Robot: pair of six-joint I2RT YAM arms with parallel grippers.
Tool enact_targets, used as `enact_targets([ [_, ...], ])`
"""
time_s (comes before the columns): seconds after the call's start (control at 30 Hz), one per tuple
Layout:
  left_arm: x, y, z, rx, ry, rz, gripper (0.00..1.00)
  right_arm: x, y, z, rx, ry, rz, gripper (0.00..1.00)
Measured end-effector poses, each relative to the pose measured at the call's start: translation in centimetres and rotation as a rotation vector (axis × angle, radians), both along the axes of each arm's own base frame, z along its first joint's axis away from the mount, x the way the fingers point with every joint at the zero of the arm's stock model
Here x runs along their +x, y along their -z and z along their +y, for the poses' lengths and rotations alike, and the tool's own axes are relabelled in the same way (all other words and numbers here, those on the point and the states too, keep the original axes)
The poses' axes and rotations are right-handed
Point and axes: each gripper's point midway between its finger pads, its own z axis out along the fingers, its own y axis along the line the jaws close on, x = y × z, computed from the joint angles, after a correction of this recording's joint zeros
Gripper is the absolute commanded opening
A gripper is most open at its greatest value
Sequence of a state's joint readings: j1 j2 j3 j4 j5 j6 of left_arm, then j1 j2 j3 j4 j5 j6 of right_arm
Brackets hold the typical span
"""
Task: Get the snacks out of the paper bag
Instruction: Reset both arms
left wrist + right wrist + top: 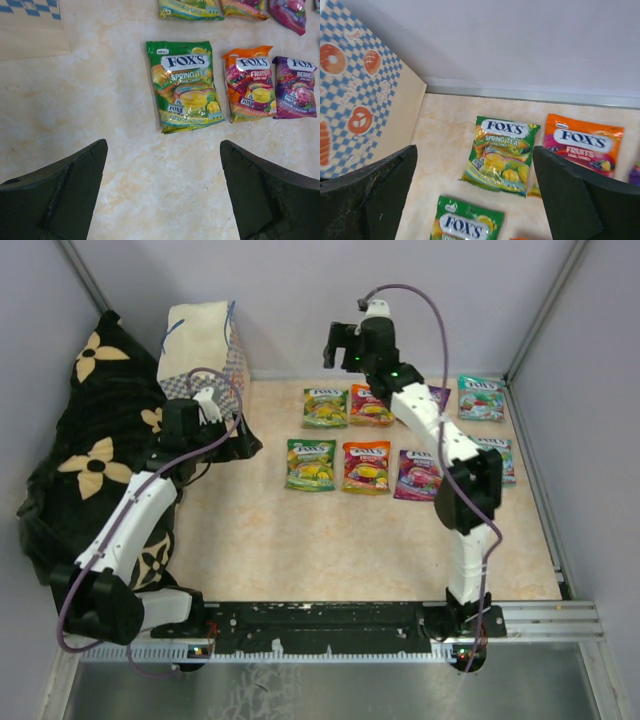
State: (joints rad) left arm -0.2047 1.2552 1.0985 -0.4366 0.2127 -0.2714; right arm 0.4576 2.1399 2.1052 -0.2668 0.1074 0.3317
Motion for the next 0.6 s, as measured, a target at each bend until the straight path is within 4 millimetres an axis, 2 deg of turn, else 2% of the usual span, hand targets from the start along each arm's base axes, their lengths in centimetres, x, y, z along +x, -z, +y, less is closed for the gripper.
enact_targets([
  [0.07, 0.4, -0.7, -0.1, -0.010, 0.002, -0.040, 1.00, -2.5, -3.4, -1.6, 0.014, -0.008, -0.049, 0.99],
  [0.13, 0.6, -1.4, -0.2, -0.018, 0.006, -0.081, 1.00, -5.5, -4.9, -3.5, 0.004, -0.002, -0.080, 0.99],
  [0.17, 0.6, -1.7, -0.2, -0.022, 0.009, -0.105, 1.00, -7.3, -4.7, -4.6, -0.008, 0.006, -0.083, 0.99],
  [0.27, 0.1, -2.6, -0.1, -0.033, 0.013, -0.188, 1.00, -12.2, -2.2, -7.8, -0.047, 0.040, -0.067, 0.99],
  [0.33, -0.4, -3.0, 0.0, -0.040, 0.014, -0.242, 1.00, -15.6, 0.7, -9.9, -0.060, 0.062, -0.055, 0.99],
  [0.43, -1.0, -3.2, 0.1, -0.054, 0.013, -0.313, 1.00, -19.9, 3.9, -12.3, -0.070, 0.082, -0.036, 0.99],
  [0.5, -1.2, -3.0, 0.2, -0.061, 0.011, -0.350, 1.00, -21.9, 4.8, -13.5, -0.055, 0.102, -0.041, 0.99],
  [0.6, -1.5, -2.4, 0.7, -0.060, -0.009, -0.388, 1.00, -23.6, 4.7, -14.5, -0.009, 0.130, -0.070, 0.99],
])
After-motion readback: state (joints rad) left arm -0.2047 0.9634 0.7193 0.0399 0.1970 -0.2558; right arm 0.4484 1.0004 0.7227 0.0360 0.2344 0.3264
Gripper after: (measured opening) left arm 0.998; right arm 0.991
